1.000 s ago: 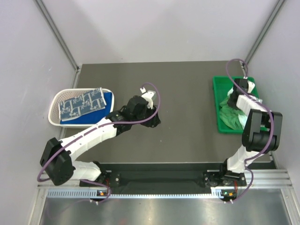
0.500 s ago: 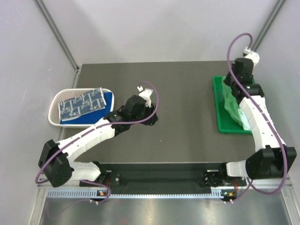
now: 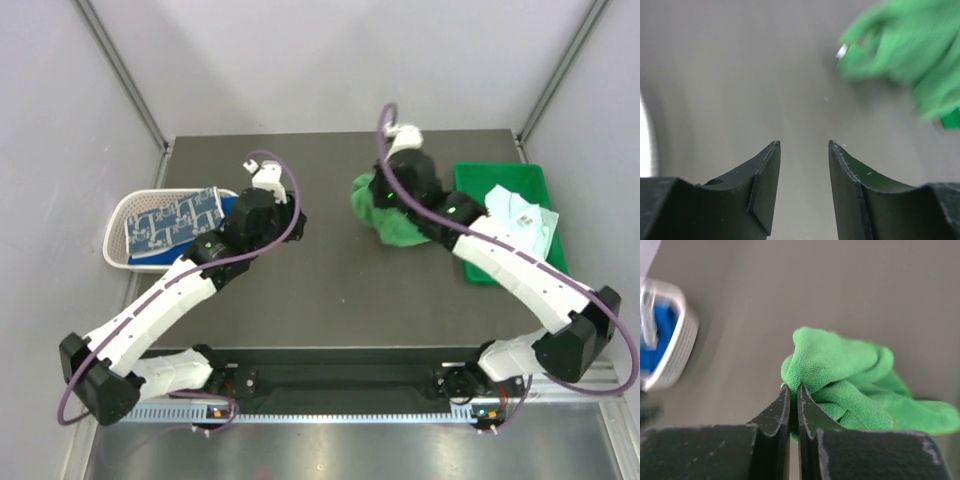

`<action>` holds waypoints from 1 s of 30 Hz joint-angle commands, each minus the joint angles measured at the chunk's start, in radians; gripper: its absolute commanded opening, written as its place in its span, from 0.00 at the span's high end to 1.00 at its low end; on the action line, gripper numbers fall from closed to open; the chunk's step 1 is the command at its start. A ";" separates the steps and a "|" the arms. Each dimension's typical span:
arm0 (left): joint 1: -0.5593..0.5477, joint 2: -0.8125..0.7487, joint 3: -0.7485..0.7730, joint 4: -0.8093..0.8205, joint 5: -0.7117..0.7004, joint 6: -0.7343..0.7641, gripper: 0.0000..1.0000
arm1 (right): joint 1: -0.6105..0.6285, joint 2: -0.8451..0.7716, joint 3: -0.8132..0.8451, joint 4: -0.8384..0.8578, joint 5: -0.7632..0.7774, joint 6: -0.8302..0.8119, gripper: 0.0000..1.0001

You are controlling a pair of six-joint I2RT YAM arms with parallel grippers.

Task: Fold and stack the towels
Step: Move the towel to the center of the board

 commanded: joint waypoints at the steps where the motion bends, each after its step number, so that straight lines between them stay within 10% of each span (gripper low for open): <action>1: 0.071 -0.054 0.005 -0.042 -0.084 -0.039 0.51 | 0.169 0.031 -0.078 0.087 -0.020 0.018 1.00; 12: 0.293 -0.007 -0.121 0.044 0.153 -0.105 0.51 | 0.642 0.086 -0.313 0.263 -0.070 0.050 0.99; 16: 0.291 0.126 -0.131 0.118 0.307 -0.126 0.52 | 0.738 0.088 -0.375 0.213 -0.071 0.066 0.80; 20: 0.263 0.260 -0.107 0.153 0.338 -0.120 0.53 | 0.736 -0.001 -0.459 0.176 0.003 0.150 0.56; 30: 0.201 0.601 0.083 0.101 0.363 -0.017 0.55 | 0.371 -0.103 -0.559 0.064 0.101 0.305 0.54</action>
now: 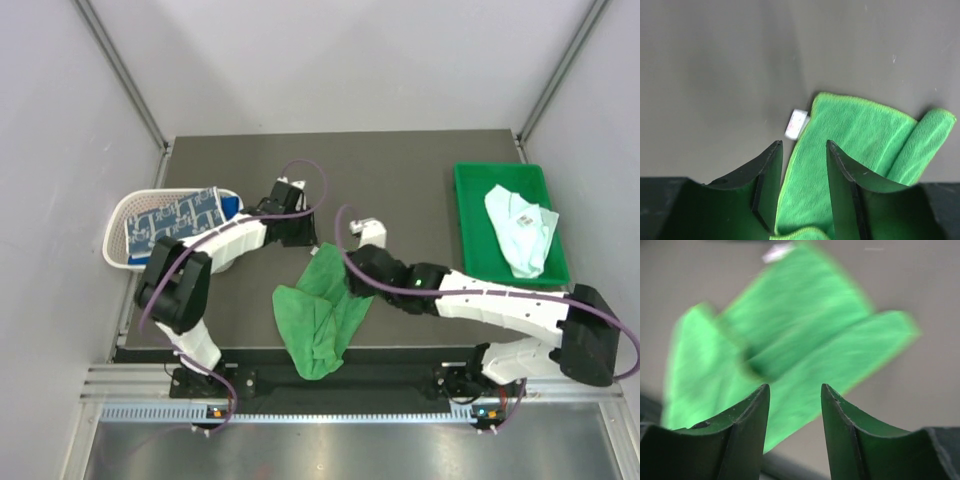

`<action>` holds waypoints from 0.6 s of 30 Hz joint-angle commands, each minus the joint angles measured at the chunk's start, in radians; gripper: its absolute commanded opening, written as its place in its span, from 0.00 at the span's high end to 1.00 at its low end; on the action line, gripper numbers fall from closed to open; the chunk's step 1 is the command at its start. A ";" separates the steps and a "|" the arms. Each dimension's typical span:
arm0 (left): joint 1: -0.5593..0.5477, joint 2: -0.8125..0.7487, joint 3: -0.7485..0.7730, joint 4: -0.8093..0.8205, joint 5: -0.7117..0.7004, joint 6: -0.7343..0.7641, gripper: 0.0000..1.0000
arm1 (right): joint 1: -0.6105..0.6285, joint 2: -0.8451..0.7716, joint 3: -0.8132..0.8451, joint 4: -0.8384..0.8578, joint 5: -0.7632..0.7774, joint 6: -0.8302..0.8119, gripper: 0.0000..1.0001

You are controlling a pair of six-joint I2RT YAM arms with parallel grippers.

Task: Fold and stack the towels
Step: Move the towel to the center of the board, then flatten out the crumpled towel

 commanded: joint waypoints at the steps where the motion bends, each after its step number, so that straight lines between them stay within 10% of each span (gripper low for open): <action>1: -0.015 0.067 0.114 -0.014 0.017 0.049 0.55 | -0.137 -0.019 -0.068 -0.007 0.034 0.050 0.55; 18: -0.035 0.231 0.165 -0.023 0.082 0.122 0.55 | -0.400 0.203 -0.140 0.227 -0.041 0.000 0.55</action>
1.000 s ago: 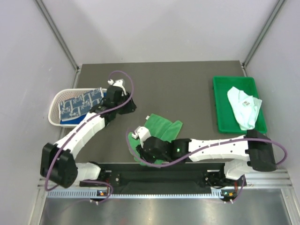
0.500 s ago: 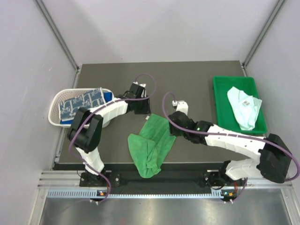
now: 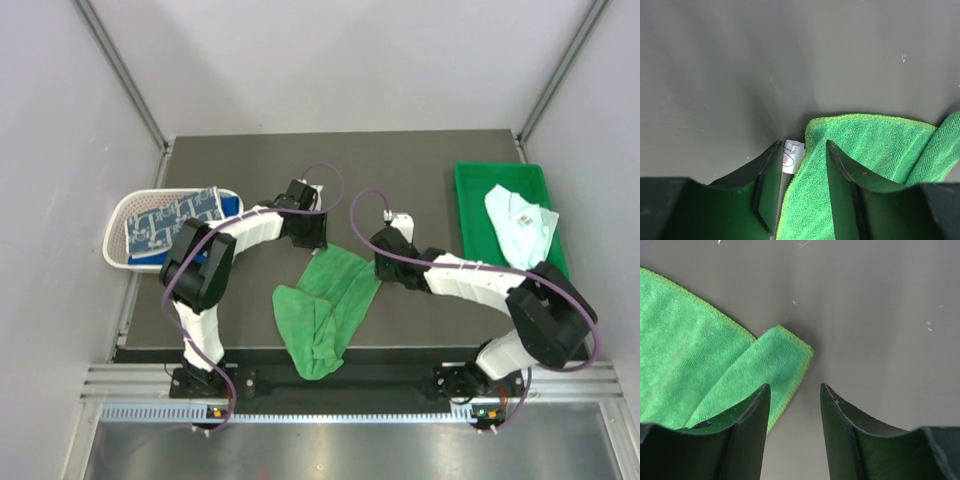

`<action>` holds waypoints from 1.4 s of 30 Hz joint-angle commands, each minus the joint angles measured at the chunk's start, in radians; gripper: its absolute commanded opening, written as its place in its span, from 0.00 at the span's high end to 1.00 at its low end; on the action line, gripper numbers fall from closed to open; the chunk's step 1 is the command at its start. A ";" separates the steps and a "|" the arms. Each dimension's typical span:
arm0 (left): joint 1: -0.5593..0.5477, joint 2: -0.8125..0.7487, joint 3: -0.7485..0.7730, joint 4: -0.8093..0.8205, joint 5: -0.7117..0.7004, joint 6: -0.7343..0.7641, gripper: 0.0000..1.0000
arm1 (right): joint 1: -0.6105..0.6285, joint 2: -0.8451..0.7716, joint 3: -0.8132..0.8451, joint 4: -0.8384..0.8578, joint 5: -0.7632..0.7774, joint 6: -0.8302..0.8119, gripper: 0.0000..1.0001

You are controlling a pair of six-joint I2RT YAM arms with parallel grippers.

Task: Fold and stack the towels
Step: Flatten out the crumpled towel

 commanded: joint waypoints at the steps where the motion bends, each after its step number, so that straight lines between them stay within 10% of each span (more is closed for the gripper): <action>1: -0.008 0.015 0.018 -0.001 0.020 0.021 0.55 | -0.022 0.037 -0.001 0.110 -0.020 -0.011 0.55; 17: -0.017 0.061 0.009 0.023 -0.041 -0.005 0.61 | -0.068 0.109 -0.027 0.198 -0.026 0.007 0.59; 22: -0.017 0.069 0.010 0.033 -0.044 -0.014 0.81 | -0.076 0.141 -0.010 0.215 -0.047 0.004 0.61; 26: -0.017 0.059 0.012 0.031 -0.052 -0.017 1.00 | -0.080 0.155 0.000 0.219 -0.055 0.001 0.74; 31: -0.016 -0.005 0.024 0.013 -0.136 -0.025 1.00 | -0.105 0.132 0.022 0.201 -0.063 -0.022 0.99; 42: -0.017 -0.344 0.047 -0.110 -0.267 0.018 1.00 | -0.112 -0.167 0.148 0.028 -0.018 -0.223 1.00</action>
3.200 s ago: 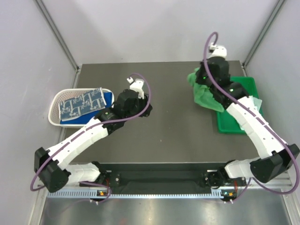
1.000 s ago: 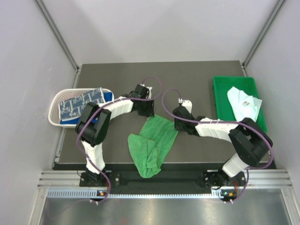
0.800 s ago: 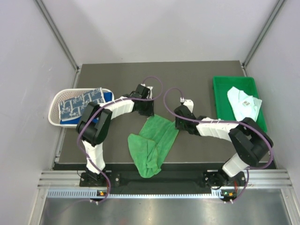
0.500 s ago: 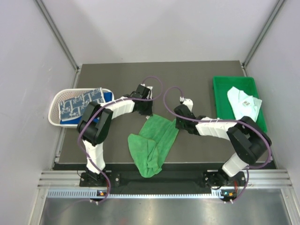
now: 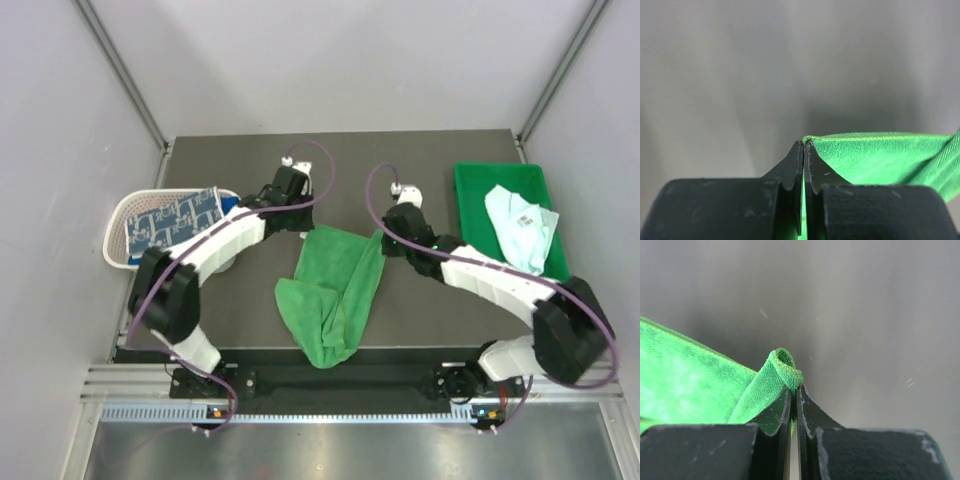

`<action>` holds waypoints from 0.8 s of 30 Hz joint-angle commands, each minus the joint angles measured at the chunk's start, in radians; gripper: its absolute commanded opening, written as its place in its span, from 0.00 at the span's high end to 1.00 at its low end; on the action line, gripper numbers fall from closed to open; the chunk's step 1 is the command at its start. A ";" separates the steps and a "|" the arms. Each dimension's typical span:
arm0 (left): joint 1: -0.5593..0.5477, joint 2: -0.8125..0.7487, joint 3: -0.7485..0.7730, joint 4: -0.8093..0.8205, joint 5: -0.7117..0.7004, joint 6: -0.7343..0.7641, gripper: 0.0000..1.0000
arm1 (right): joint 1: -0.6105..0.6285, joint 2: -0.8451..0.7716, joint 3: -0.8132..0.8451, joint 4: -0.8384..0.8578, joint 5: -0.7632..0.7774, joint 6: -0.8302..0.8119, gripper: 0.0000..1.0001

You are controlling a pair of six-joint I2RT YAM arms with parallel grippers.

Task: Fold and stack the towels
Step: Flatten out the crumpled towel

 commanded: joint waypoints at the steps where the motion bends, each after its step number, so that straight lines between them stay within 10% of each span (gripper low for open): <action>1: 0.002 -0.227 0.025 -0.059 -0.067 0.050 1.00 | -0.021 -0.192 0.089 -0.082 0.060 -0.122 1.00; 24: -0.024 -0.754 0.338 -0.168 0.255 0.150 1.00 | -0.013 -0.678 0.503 -0.296 -0.205 -0.339 1.00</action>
